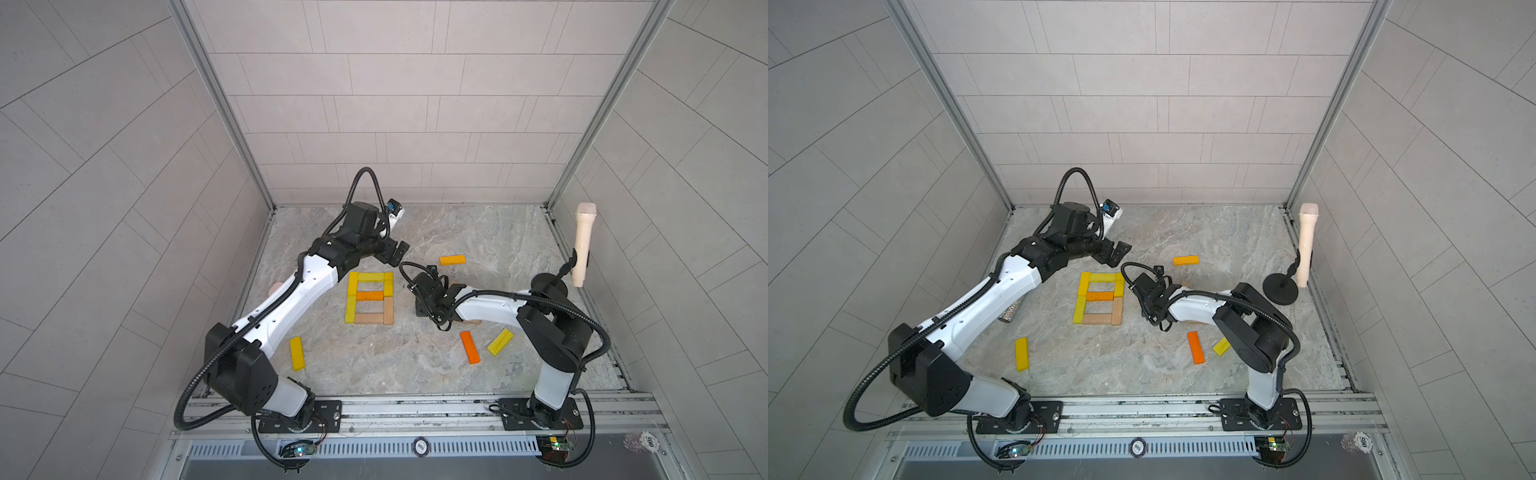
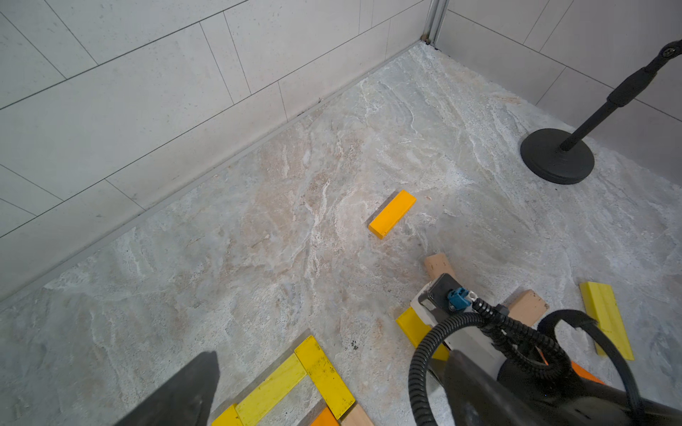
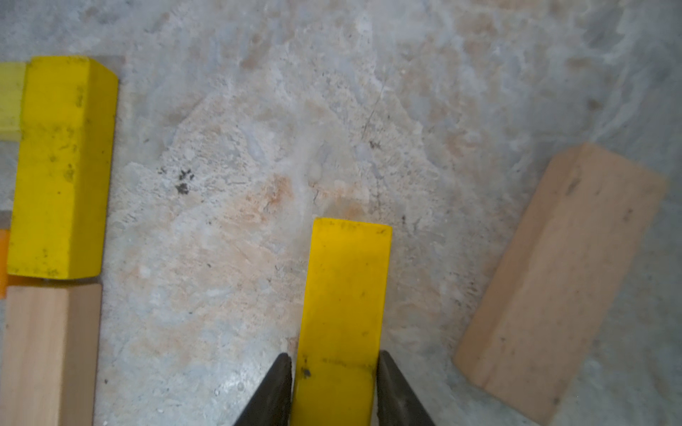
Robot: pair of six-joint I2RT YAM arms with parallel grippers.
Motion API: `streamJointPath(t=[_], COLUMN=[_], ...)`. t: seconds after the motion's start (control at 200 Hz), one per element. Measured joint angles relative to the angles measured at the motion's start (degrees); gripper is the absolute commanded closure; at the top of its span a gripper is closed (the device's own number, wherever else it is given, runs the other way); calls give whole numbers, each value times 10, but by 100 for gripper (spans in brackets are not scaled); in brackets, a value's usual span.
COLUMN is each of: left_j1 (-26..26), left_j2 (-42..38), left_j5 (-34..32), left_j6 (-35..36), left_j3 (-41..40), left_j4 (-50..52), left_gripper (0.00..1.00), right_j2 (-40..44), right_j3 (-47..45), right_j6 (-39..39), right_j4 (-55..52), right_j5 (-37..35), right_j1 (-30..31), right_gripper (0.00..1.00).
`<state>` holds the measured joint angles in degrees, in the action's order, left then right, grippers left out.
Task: Assemble the number 8 with building blocks
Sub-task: Move the building block to the center of the board.
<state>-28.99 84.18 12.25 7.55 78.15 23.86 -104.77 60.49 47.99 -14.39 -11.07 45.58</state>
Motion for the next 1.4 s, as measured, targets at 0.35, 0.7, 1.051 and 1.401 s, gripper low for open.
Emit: streamJointPath(t=[0.35,0.7,1.051,1.401], left_j1=[0,6,9,10], left_j2=[0,0,-3,-3], left_j5=[-23,-24,-18,-17], left_j6=[-2,-7,-7,-7], left_j3=[-1,-2,-2,-2], left_j4=[0,-2,-3,-3], left_gripper=[0,0,0,0], right_j2=[-36,-71,-90,-90], right_j3=[47,98,123,123], right_j6=[-25,-30,-27,-15], right_j4=[0,-5,-5,-5], right_j5=[10,18,20,23], right_j1=[-11,-29,-36,-36], right_gripper=[66,66,65,52])
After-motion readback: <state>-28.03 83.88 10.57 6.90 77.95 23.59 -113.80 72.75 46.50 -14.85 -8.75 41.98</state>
